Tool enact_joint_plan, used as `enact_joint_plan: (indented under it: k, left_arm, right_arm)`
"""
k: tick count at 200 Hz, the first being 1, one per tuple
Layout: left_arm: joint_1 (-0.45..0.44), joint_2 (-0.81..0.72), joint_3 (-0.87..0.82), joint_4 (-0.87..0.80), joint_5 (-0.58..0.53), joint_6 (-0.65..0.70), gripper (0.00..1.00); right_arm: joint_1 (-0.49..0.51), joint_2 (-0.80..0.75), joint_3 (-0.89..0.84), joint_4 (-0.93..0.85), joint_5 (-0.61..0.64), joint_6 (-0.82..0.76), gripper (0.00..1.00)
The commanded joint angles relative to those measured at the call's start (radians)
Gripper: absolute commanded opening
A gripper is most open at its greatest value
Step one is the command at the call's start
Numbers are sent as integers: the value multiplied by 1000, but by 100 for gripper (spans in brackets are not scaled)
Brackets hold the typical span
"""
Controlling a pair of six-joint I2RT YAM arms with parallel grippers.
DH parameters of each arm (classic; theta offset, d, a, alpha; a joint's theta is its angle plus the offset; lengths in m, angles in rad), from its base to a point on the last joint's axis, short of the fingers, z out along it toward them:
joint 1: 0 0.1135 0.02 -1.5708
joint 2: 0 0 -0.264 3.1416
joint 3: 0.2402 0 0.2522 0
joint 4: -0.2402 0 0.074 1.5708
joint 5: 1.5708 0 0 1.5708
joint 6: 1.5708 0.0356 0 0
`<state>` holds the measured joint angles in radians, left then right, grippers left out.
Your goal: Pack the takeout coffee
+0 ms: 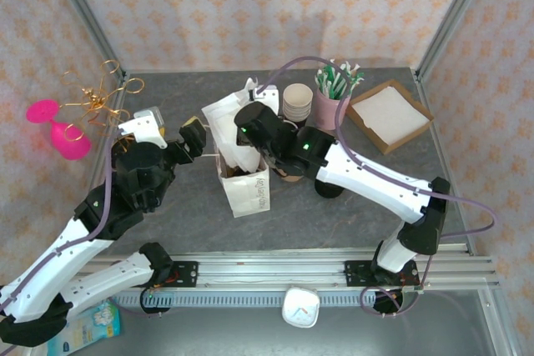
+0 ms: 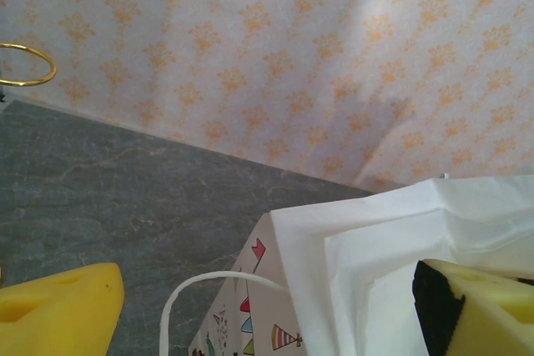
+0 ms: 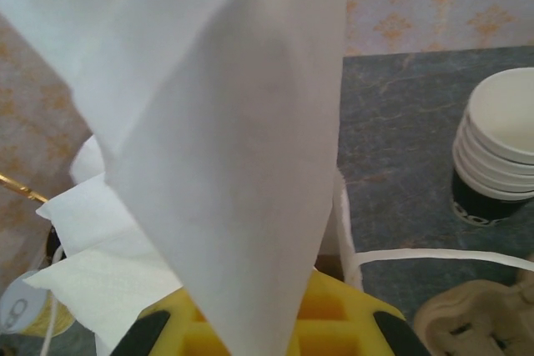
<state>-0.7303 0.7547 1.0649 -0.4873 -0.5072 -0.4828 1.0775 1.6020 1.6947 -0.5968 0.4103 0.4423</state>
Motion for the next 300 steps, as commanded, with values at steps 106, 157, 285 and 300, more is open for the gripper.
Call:
enact_joint_plan:
  k: [106,157,285,300]
  left_arm:
    - [6,43,-3,-13,-34,-8,93]
    - [6,53,-5,-7,-44,0,94]
    - [6,57,-16,0,-38,-26,94]
    - [6,55,-18,-4,-41,-29,94]
  right_arm:
    - [9,24,72,-122,-36,-5,21]
    - [10,14,111,-97,-140,-60,47]
    - [-100,301,458,-409,-153,-122,33]
    - [-98,343,485,-465,-137,-122,26]
